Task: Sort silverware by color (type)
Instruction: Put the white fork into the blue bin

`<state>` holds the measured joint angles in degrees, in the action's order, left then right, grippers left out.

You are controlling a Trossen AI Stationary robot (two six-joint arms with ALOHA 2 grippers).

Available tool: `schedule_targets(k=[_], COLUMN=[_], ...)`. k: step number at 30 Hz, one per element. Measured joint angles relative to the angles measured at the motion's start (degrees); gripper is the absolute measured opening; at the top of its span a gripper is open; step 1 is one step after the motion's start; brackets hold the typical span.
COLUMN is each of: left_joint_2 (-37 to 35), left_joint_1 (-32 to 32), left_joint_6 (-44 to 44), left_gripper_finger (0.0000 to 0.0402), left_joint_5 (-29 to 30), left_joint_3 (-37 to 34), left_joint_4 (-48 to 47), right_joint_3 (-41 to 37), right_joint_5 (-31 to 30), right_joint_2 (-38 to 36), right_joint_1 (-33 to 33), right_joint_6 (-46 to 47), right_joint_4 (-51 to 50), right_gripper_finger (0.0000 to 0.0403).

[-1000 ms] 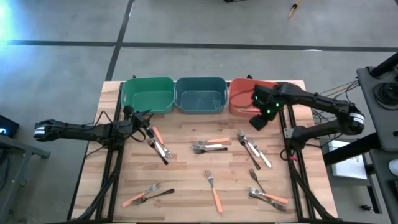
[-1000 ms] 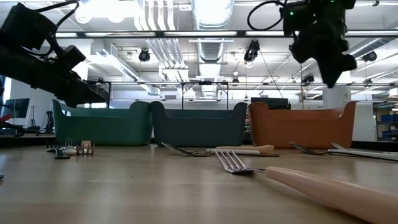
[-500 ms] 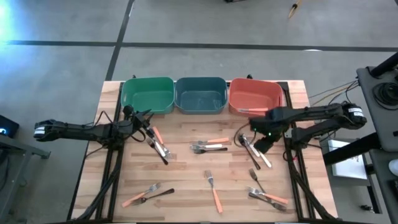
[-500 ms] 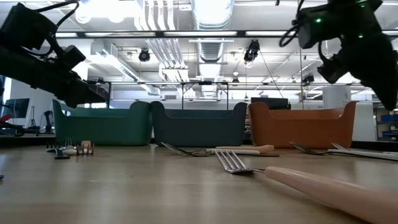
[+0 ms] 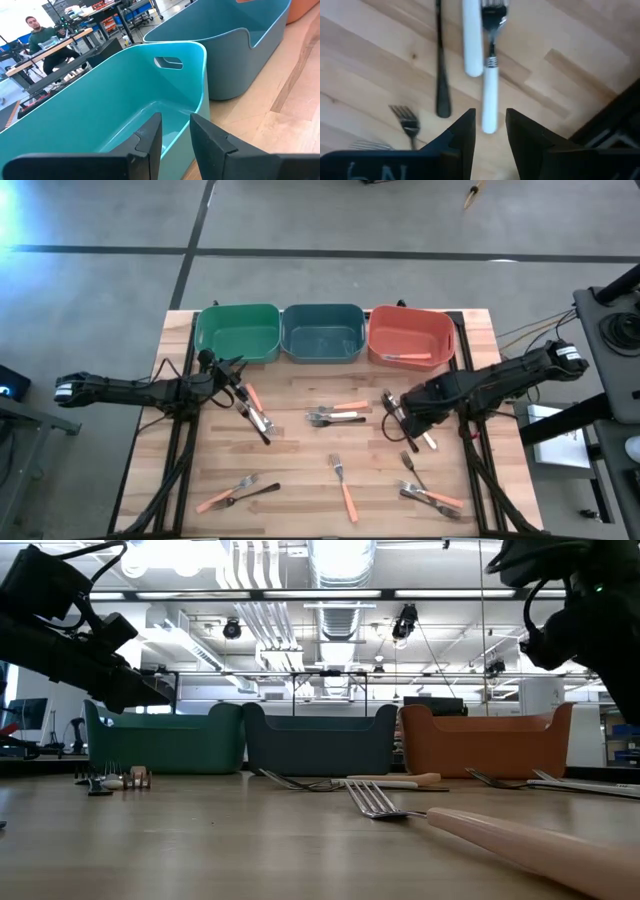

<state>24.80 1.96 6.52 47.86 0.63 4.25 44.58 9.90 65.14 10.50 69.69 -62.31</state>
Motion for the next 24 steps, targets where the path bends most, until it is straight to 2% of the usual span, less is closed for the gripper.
schedule_targets(k=[7,16,24], left_joint_2=[-0.01,0.00,0.00], left_joint_1=[0.00,0.00,0.00], left_joint_6=[0.00,0.00,0.00], left_gripper_finger=[0.0084,0.0084,0.0084], left_joint_5=[0.00,0.00,0.00], left_joint_3=[0.01,0.00,0.00], left_joint_4=[0.00,0.00,0.00], right_joint_3=[0.00,0.00,-0.04], right_joint_5=[0.04,0.61,0.65], right_joint_2=[3.66,11.76,16.46], right_joint_1=[4.07,4.88,4.86], right_joint_6=[5.14,2.54,-4.12], right_joint_4=[1.82,1.86,2.79], right_gripper_finger=[0.0100,0.0098,0.0095])
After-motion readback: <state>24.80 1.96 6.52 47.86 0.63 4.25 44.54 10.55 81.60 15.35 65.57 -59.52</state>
